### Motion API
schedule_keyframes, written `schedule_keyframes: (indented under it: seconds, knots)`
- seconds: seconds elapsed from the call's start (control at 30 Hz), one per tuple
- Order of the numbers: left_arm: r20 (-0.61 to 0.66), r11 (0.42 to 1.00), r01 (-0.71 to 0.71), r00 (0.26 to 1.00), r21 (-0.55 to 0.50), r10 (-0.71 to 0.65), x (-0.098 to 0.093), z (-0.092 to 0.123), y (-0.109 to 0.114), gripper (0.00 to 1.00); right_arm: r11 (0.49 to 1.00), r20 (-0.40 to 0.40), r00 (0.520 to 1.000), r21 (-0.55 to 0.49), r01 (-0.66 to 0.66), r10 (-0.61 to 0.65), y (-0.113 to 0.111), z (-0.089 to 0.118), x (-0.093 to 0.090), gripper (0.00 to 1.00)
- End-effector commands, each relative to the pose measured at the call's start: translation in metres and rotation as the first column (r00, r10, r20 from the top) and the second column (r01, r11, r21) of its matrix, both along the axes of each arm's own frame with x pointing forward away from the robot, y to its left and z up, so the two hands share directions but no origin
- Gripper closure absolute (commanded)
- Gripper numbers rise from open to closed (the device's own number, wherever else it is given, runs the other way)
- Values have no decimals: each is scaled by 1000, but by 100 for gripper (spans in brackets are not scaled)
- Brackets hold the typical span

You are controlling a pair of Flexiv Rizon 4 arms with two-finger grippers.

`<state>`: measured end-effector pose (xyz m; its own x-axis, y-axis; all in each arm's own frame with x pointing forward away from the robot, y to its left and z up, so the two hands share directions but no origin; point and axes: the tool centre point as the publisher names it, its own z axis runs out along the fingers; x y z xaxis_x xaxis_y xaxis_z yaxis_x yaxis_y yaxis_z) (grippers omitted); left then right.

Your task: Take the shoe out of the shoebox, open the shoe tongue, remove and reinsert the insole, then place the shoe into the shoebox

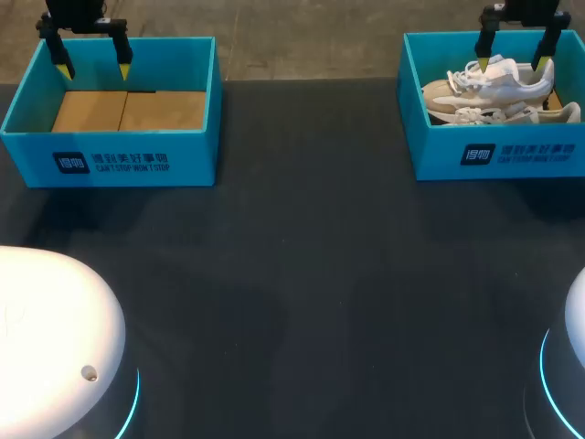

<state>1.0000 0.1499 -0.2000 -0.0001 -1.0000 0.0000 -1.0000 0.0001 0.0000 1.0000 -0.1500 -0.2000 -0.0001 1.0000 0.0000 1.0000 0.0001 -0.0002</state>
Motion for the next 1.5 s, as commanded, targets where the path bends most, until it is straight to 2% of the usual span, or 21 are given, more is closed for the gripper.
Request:
schedule_keyframes:
  seconds: [0.03, 0.43, 0.77, 1.0, 1.27, 1.5]
  knots:
    - [0, 1000, 0, 1000, 0, 0, 0, 0, 0, 0, 1000, 0, 1000, 0, 0, 0, 0, 0, 0, 0]
    - [0, 1000, 0, 1000, 0, 0, 0, 0, 0, 0, 1000, 0, 1000, 0, 0, 0, 0, 0, 0, 0]
    - [0, 1000, 0, 1000, 0, 0, 0, 0, 0, 0, 997, 85, 995, -48, 54, -50, -40, -4, 11, 0]
    - [0, 1000, 0, 1000, 0, 0, 0, 0, 0, 0, 991, 143, 985, -79, 107, -95, -81, -18, 22, 0]
    - [0, 1000, 0, 1000, 0, 0, 0, 0, 0, 0, 986, 139, 983, -106, 132, -117, -119, -32, 20, 0]
    - [0, 1000, 0, 1000, 0, 0, 0, 0, 0, 0, 988, 160, 982, -104, 118, -100, -131, -46, 12, 0]
